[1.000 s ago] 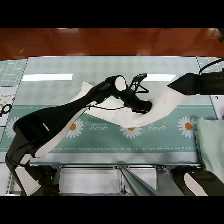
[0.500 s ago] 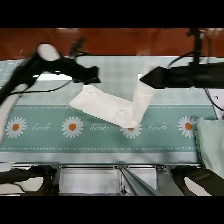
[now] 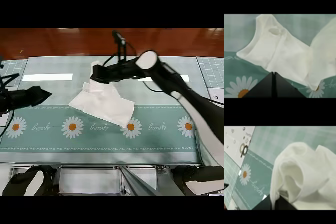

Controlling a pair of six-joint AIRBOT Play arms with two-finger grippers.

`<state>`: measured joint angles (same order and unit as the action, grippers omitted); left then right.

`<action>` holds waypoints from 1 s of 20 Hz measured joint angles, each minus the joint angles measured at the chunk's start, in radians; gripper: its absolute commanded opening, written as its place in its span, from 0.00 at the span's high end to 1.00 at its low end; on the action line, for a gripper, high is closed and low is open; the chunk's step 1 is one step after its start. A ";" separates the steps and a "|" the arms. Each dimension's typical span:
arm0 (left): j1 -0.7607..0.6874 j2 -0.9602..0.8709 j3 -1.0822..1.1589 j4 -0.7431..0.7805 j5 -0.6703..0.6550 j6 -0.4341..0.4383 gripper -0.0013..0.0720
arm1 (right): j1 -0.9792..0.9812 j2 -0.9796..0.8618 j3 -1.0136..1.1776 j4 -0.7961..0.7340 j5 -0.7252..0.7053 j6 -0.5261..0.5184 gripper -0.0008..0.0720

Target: Fold the shirts.

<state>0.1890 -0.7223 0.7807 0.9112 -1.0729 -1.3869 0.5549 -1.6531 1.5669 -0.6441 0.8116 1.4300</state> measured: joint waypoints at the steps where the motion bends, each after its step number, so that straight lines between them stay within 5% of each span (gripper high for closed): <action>1: 0.010 0.037 -0.026 0.000 -0.003 0.003 0.95 | 0.013 -0.055 0.037 0.019 -0.006 -0.001 0.96; 4: 0.025 0.087 -0.069 -0.001 -0.003 0.007 0.95 | 0.038 -0.173 0.111 0.061 -0.019 -0.008 0.94; 6: 0.030 0.094 -0.082 -0.002 -0.002 0.008 0.95 | 0.048 -0.225 0.137 0.086 -0.027 -0.010 0.48; 7: 0.031 0.094 -0.087 -0.004 0.001 0.010 0.95 | 0.051 -0.240 0.144 0.095 -0.030 -0.011 0.41; 11: 0.047 0.075 -0.095 -0.006 0.050 0.035 0.95 | 0.012 -0.238 0.159 0.107 0.045 -0.013 0.43; 14: 0.109 0.071 -0.070 -0.010 0.098 0.072 0.95 | -0.122 -0.156 0.162 0.049 0.287 -0.011 0.43; 17: 0.166 0.073 -0.053 -0.041 0.115 0.083 0.95 | -0.283 0.014 0.120 -0.196 0.532 0.045 0.42; 20: 0.182 0.073 -0.054 -0.065 0.076 0.089 0.95 | -0.410 0.275 -0.095 -0.490 0.576 0.149 0.41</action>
<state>0.3706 -0.6491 0.7269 0.8463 -0.9966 -1.2980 0.1452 -1.3777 1.4723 -1.1339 1.3872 1.5791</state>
